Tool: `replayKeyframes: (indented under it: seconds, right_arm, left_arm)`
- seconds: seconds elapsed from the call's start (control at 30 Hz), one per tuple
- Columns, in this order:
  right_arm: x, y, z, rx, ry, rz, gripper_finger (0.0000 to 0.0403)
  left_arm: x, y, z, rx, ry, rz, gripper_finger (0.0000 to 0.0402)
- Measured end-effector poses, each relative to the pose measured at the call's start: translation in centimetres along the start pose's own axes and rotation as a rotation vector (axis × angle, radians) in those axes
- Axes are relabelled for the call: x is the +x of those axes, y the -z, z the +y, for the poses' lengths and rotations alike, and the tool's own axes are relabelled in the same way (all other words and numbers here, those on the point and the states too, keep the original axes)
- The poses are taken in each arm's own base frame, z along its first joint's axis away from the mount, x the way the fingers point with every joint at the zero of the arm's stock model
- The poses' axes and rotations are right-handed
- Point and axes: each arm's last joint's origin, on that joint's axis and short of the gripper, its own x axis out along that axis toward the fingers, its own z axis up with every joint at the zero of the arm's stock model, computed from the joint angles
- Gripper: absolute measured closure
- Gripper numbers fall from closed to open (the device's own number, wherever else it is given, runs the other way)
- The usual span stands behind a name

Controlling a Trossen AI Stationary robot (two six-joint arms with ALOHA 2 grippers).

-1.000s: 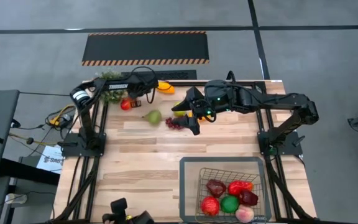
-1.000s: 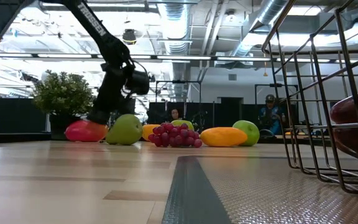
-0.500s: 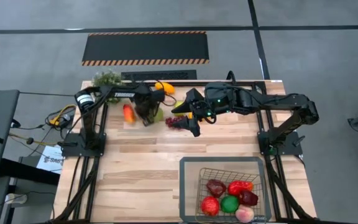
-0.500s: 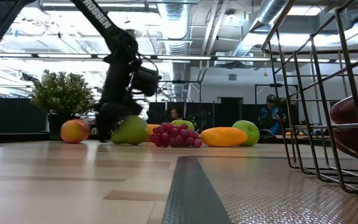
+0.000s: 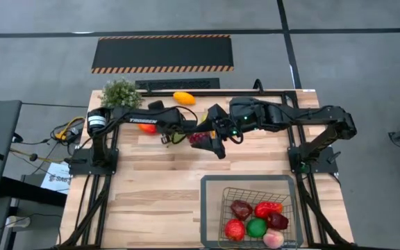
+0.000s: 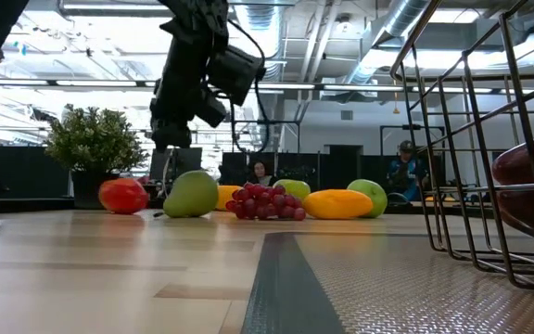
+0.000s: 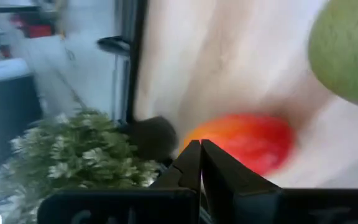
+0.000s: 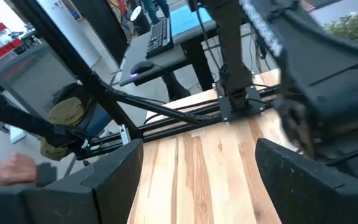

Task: Build produce basket
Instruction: Move the fruits to the center of the table

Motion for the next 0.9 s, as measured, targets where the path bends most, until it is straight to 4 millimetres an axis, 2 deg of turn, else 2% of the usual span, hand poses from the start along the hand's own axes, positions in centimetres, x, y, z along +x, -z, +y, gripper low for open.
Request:
replayKeyframes:
  seconds: [0.1,0.27,0.5,0.73,0.8,0.9]
  right_arm:
    - [0.0,0.2,0.4,-0.003,-0.009,0.010,0.0075]
    - [0.1,0.7,0.9,-0.006,-0.015,0.044,0.0075]
    - [0.1,1.1,1.2,-0.014,-0.018,0.070,0.0075]
    - [0.1,1.2,1.3,-0.017,-0.021,0.071,0.0075]
    - [0.2,1.2,1.4,-0.017,-0.023,0.072,0.0075]
    - [0.2,1.3,1.6,-0.019,-0.028,0.075,0.0075]
  left_arm:
    - [1.4,0.3,0.3,0.024,-0.002,0.056,0.0401]
    - [4.9,1.5,1.1,0.019,-0.029,0.169,0.0401]
    - [7.1,4.1,2.6,-0.186,-0.010,0.222,0.0401]
    - [9.8,5.1,0.2,-0.234,0.185,0.219,0.0401]
    - [9.7,5.2,-0.5,-0.238,0.281,0.235,0.0401]
    - [8.2,5.0,-1.5,-0.229,0.411,0.216,0.0401]
